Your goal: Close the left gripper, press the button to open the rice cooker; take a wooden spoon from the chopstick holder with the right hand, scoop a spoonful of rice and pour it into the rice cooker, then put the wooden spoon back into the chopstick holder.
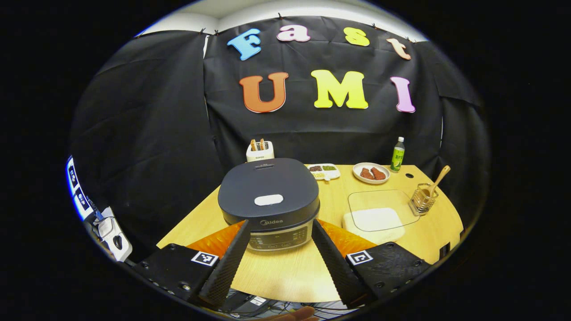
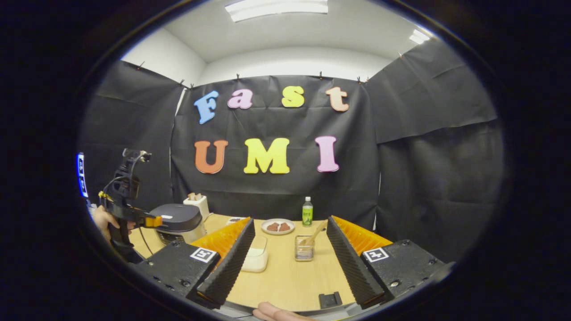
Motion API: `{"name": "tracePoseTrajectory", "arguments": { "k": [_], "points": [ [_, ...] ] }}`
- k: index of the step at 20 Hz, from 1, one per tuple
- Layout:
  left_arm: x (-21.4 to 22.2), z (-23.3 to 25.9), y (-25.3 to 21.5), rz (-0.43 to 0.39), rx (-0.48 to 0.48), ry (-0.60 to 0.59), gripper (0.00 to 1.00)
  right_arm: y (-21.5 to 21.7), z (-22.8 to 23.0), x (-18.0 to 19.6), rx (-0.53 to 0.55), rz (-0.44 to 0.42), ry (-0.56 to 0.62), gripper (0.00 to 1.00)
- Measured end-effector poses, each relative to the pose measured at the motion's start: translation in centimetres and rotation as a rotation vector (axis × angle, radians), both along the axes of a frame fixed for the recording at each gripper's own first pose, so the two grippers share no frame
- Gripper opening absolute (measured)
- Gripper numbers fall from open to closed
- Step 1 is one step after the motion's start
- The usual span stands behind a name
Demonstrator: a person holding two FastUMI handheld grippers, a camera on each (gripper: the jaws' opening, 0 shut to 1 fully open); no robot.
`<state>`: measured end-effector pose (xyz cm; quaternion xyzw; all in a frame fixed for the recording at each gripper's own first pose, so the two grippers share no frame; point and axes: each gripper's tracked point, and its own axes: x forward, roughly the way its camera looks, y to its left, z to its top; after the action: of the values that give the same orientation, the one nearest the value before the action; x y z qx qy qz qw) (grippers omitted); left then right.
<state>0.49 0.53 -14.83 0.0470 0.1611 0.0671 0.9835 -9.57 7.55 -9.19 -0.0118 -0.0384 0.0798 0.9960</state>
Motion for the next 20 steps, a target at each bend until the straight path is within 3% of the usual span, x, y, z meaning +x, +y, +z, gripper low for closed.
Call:
{"name": "tracePoseTrajectory", "arguments": {
  "k": [2,3,4,10,15,20],
  "points": [
    [-2.0,0.9,-2.1,-0.047,-0.012,-0.038,0.91,-0.5,-0.2,0.1,0.004,-0.011,0.0,1.0],
    [-3.2,1.8,-2.8,-0.067,-0.01,-0.07,0.98,-0.8,-0.2,0.4,0.003,-0.024,0.002,1.0],
    [-4.2,2.5,-3.1,-0.077,-0.01,-0.1,0.94,-1.2,-0.4,0.6,0.006,-0.042,0.004,1.0],
    [-10.3,6.1,-4.5,-0.076,-0.009,-0.301,0.96,-1.7,-0.5,0.3,0.059,-0.05,0.007,0.98],
    [-13.9,8.1,-3.8,-0.074,0.016,-0.387,0.96,-2.1,-1.4,0.4,0.074,-0.047,0.035,1.0],
    [-14.7,7.6,-3.6,-0.109,-0.012,-0.392,0.96,-2.1,-0.7,-0.1,0.097,-0.059,0.022,1.0]
  ]
}}
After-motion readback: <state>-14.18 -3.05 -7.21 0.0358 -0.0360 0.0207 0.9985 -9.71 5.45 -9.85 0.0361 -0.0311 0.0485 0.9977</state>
